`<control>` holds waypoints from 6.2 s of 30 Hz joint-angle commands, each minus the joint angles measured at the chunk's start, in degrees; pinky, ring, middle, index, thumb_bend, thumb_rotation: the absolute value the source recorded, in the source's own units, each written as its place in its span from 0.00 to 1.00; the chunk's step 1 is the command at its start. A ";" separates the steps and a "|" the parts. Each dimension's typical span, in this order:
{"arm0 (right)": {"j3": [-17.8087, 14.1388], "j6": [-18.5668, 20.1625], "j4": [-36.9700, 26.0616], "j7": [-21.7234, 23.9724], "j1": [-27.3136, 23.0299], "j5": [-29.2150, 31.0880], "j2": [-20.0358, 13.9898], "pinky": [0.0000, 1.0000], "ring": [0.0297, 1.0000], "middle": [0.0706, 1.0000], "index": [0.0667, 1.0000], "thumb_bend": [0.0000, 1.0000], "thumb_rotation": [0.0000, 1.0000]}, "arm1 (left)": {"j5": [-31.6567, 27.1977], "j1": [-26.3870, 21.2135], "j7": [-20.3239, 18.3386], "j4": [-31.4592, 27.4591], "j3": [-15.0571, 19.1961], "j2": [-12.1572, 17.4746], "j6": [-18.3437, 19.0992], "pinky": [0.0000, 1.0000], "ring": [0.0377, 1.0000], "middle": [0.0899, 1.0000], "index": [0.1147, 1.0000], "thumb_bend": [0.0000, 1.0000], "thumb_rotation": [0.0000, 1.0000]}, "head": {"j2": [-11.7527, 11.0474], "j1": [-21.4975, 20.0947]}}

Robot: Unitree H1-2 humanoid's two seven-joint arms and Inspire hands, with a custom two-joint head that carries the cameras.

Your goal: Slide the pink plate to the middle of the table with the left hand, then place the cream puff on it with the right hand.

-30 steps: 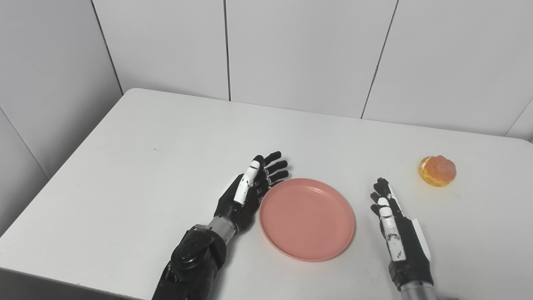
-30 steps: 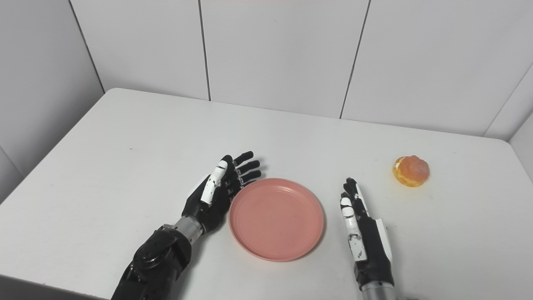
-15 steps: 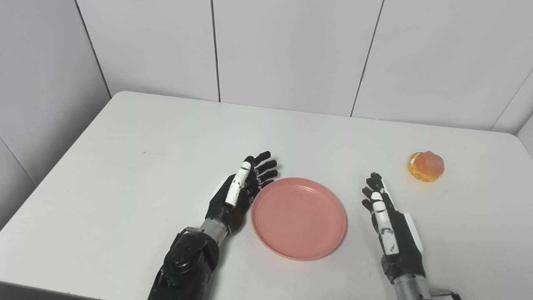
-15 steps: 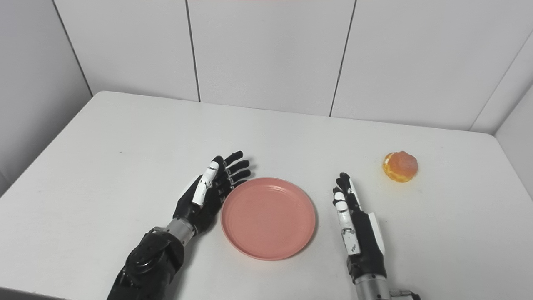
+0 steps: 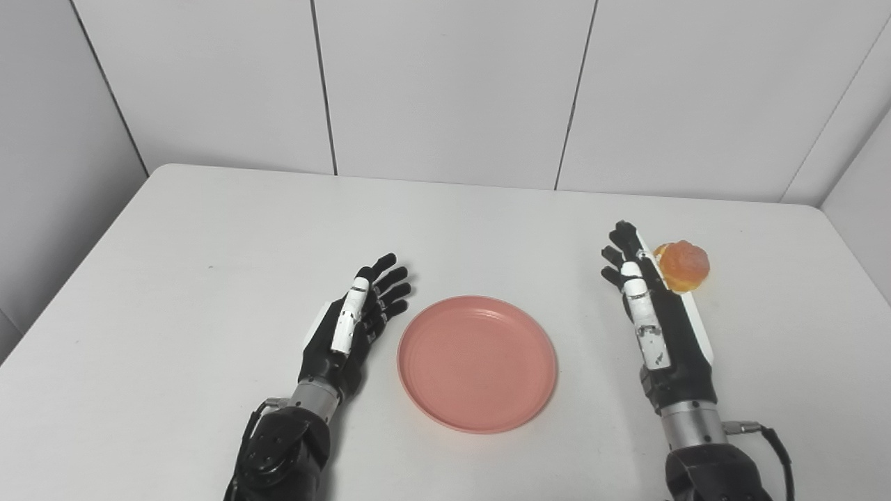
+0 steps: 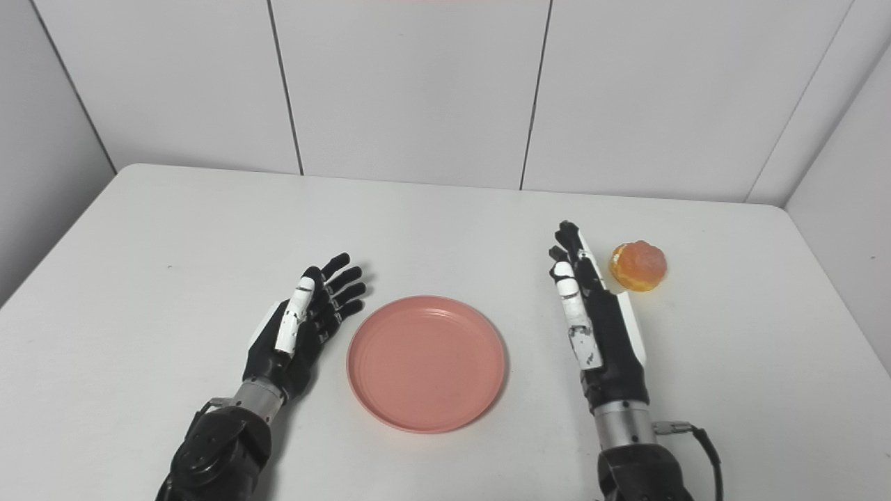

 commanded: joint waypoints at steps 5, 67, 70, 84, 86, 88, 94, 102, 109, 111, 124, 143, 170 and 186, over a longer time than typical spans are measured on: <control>-0.88 1.76 -3.05 -0.50 -3.99 -2.67 -1.80 0.91 0.93 0.94 0.94 0.37 1.00 | 2.38 1.32 0.57 -0.19 0.42 0.98 -5.36 0.89 0.87 0.87 0.86 0.45 1.00 | -0.40 -1.47; 6.58 17.35 20.83 16.39 -28.71 -37.29 -27.44 0.68 0.85 0.94 0.90 0.88 0.35 | 1.91 10.58 -2.89 3.08 1.06 4.85 -18.25 0.91 0.88 0.89 0.87 0.42 1.00 | -2.73 -13.47; 7.28 17.60 22.60 16.64 -29.40 -37.56 -27.66 0.68 0.86 0.95 0.90 0.88 0.35 | 1.40 10.48 -3.11 3.43 1.12 4.90 -18.30 0.91 0.88 0.89 0.87 0.42 1.00 | -2.69 -13.52; 10.28 17.92 33.67 15.26 -33.06 -38.76 -27.02 0.67 0.85 0.96 0.92 0.88 0.40 | 0.81 11.10 -2.59 0.90 0.83 4.71 -15.55 0.90 0.87 0.88 0.86 0.43 1.00 | -1.87 -13.31; 10.88 17.45 35.02 14.81 -33.53 -38.78 -27.04 0.69 0.86 0.96 0.92 0.88 0.41 | 0.91 11.22 -2.62 0.47 0.82 4.76 -15.33 0.90 0.87 0.88 0.86 0.43 1.00 | -1.76 -13.30; 11.56 16.85 36.40 14.37 -34.03 -38.76 -27.05 0.76 0.89 0.96 0.92 0.88 0.42 | 1.01 11.34 -2.60 0.01 0.81 4.81 -15.12 0.90 0.87 0.88 0.86 0.42 1.00 | -1.59 -13.28; 13.50 16.86 38.87 13.35 -35.26 -38.79 -26.62 0.80 0.92 0.95 0.92 0.87 0.43 | 0.86 11.59 -2.50 -0.54 0.83 4.77 -14.50 0.90 0.87 0.88 0.86 0.42 1.00 | -1.23 -13.15; 12.96 16.17 41.20 12.65 -36.34 -35.68 -25.10 0.76 0.91 0.96 0.93 0.87 0.39 | 1.77 11.99 -2.26 -0.90 0.67 5.17 -14.95 0.90 0.87 0.88 0.86 0.43 1.00 | -0.85 -12.86; 13.32 15.66 42.62 11.07 -37.03 -34.60 -24.13 0.74 0.88 0.94 0.92 0.88 0.39 | 2.09 12.08 -2.09 -0.56 0.76 5.27 -15.25 0.89 0.87 0.87 0.86 0.43 1.00 | -0.56 -12.74; 13.54 15.33 43.17 10.51 -37.22 -34.45 -23.99 0.74 0.88 0.94 0.92 0.88 0.38 | 2.23 12.14 -2.00 -0.68 0.76 5.25 -15.27 0.89 0.87 0.87 0.85 0.43 1.00 | -0.51 -12.71; 14.23 15.61 45.89 10.03 -38.66 -33.96 -23.86 0.71 0.86 0.93 0.91 0.89 0.32 | 2.65 12.56 -1.87 -2.02 0.66 5.09 -14.35 0.88 0.86 0.87 0.85 0.45 1.00 | -0.02 -12.40; 15.49 11.92 52.56 8.39 -39.79 -32.13 -23.48 0.45 0.50 0.58 0.72 0.81 0.19 | 2.72 12.80 -1.98 -2.58 0.40 4.95 -14.56 0.88 0.86 0.87 0.86 0.44 1.00 | 0.50 -11.70; 15.29 14.18 43.66 9.18 -38.03 -31.75 -26.13 0.34 0.38 0.41 0.50 0.52 0.00 | 2.95 12.31 -1.65 -2.24 0.02 4.71 -14.72 0.87 0.86 0.87 0.85 0.45 1.00 | 0.56 -10.93; 12.39 18.29 19.75 20.46 -35.28 -34.19 -24.76 0.32 0.36 0.39 0.51 0.52 0.00 | 4.50 11.84 -0.60 -1.94 -0.78 3.14 -15.25 0.86 0.85 0.87 0.85 0.45 1.00 | 0.39 -7.85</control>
